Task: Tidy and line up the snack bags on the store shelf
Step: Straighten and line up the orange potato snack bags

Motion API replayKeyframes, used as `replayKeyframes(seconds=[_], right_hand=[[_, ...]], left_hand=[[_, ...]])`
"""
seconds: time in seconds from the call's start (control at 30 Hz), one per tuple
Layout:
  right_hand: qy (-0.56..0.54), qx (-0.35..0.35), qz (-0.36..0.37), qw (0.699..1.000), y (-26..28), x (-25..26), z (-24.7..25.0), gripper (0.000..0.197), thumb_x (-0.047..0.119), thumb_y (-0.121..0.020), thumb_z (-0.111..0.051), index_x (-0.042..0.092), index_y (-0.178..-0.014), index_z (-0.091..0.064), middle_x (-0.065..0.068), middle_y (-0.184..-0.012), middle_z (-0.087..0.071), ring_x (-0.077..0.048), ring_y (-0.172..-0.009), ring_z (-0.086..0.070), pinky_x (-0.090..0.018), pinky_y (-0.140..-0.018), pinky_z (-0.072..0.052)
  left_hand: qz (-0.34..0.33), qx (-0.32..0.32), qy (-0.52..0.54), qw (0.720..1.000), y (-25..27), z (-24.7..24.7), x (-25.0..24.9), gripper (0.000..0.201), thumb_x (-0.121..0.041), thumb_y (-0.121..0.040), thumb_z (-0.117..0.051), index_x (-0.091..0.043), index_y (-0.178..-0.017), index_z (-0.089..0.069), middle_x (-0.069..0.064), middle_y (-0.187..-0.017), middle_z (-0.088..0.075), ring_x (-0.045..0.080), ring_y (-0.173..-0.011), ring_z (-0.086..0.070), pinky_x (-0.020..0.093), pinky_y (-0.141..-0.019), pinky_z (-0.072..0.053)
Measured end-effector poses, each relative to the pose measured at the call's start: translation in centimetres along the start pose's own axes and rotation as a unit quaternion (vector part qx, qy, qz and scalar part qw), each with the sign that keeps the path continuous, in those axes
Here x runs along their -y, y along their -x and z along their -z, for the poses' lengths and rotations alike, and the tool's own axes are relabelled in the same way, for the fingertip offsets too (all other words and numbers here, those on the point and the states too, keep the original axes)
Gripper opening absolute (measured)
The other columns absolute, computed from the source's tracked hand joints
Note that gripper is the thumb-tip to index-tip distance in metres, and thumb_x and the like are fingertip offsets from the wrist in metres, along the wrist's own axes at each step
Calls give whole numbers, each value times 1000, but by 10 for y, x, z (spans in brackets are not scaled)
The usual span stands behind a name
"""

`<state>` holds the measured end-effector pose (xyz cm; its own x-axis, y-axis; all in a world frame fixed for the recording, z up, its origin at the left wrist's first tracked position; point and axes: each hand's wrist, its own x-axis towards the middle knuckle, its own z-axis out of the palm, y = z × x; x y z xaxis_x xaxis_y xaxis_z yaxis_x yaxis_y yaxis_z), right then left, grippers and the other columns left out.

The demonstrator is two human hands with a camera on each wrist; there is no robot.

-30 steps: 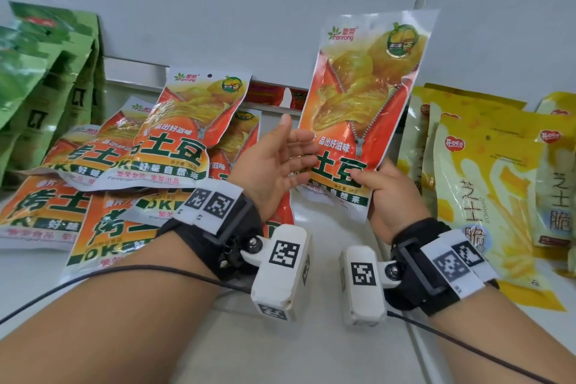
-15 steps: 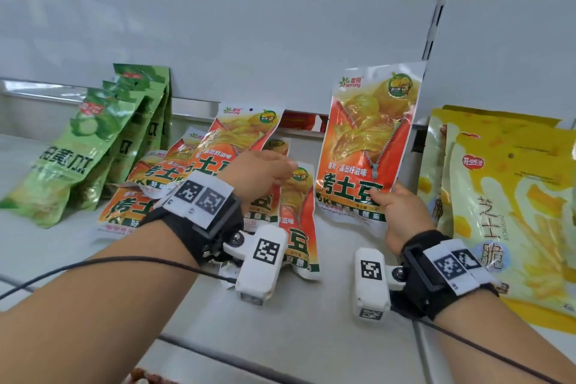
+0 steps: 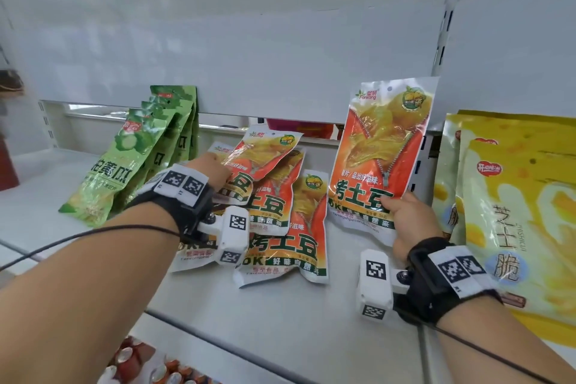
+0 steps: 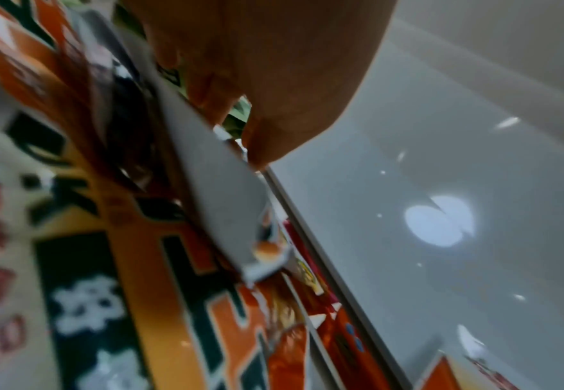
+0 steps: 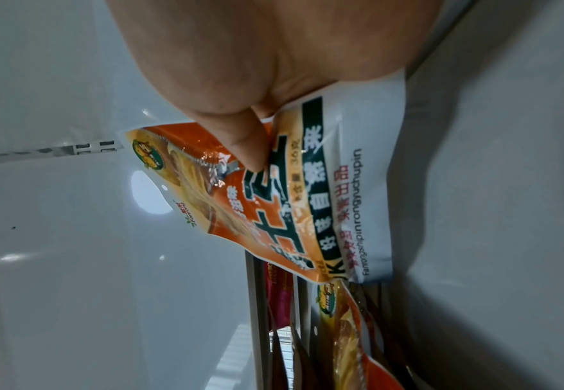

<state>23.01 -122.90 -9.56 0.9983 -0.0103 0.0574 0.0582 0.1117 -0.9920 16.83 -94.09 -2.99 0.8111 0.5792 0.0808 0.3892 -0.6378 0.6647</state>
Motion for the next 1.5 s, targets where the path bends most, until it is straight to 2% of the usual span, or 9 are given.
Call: replayKeyframes(seconds=[0.2,0.37,0.53,0.7,0.83,1.0,1.17,1.37,1.5], right_hand=[[-11,2,-5,1000,1,2,1,24,2,-90,-53,24,-84,-60,-3,-88,-69,-26,-85,-67,-42,-78,-54],[-8,3,3,1000,3,3,-1,22,3,-91,-53,23,-84,-59,-3,-88,-68,-23,-83,-66,-40,-77,-54],[-29,-11,19,999,5,3,-4,10,14,-94,-52,16,-102,-59,0,-87,-67,-19,-81,-66,-33,-69,-53],[6,-28,66,997,5,7,-3,10,21,-96,-50,20,-104,-57,1,-94,-66,-14,-82,-63,-27,-71,-47],[25,-39,114,992,2,14,0,10,22,-96,-50,25,-104,-55,1,-101,-64,-13,-86,-60,-26,-77,-41],[61,-76,119,988,-8,21,3,6,19,-93,-56,24,-95,-59,-2,-99,-66,-21,-89,-59,-31,-80,-43],[109,-80,100,986,-18,28,13,16,19,-93,-54,25,-104,-64,0,-100,-67,-21,-90,-60,-31,-82,-44],[104,-48,28,993,-32,33,23,27,10,-92,-48,26,-79,-66,-7,-99,-71,-32,-94,-66,-49,-88,-53],[163,-47,-7,985,-39,31,24,31,7,-93,-43,14,-116,-62,-18,-118,-64,-37,-107,-59,-48,-96,-47]], left_hand=[[19,54,-40,998,-2,7,5,63,-40,-88,-63,-13,-140,-40,14,-126,-59,32,-108,-60,45,-95,-49],[22,68,9,997,-4,8,5,80,-36,-83,-70,-19,-148,-27,7,-109,-63,20,-75,-62,30,-53,-49],[12,106,206,973,-5,15,14,116,-21,-50,-84,-26,-149,-23,21,-135,-51,41,-103,-63,59,-90,-50],[-81,92,321,939,6,18,6,78,-19,-49,-81,-20,-122,-54,4,-83,-75,19,-68,-72,33,-56,-55],[-134,104,385,907,25,7,-23,69,-17,-51,-80,-13,-115,-55,15,-100,-69,26,-82,-71,42,-72,-56],[-159,130,431,879,42,-34,-65,74,-23,-39,-85,-23,-104,-50,10,-94,-69,27,-82,-71,45,-76,-57],[-141,171,389,894,44,-87,-83,90,-38,-34,-96,-26,-109,-49,21,-108,-66,38,-92,-68,56,-85,-53],[-141,209,328,911,37,-130,-90,70,-34,-53,-90,-28,-105,-44,8,-98,-70,26,-81,-72,48,-78,-58],[-149,170,234,945,28,-146,-90,58,-39,-68,-83,-30,-102,-37,0,-92,-64,20,-78,-69,40,-74,-58]])
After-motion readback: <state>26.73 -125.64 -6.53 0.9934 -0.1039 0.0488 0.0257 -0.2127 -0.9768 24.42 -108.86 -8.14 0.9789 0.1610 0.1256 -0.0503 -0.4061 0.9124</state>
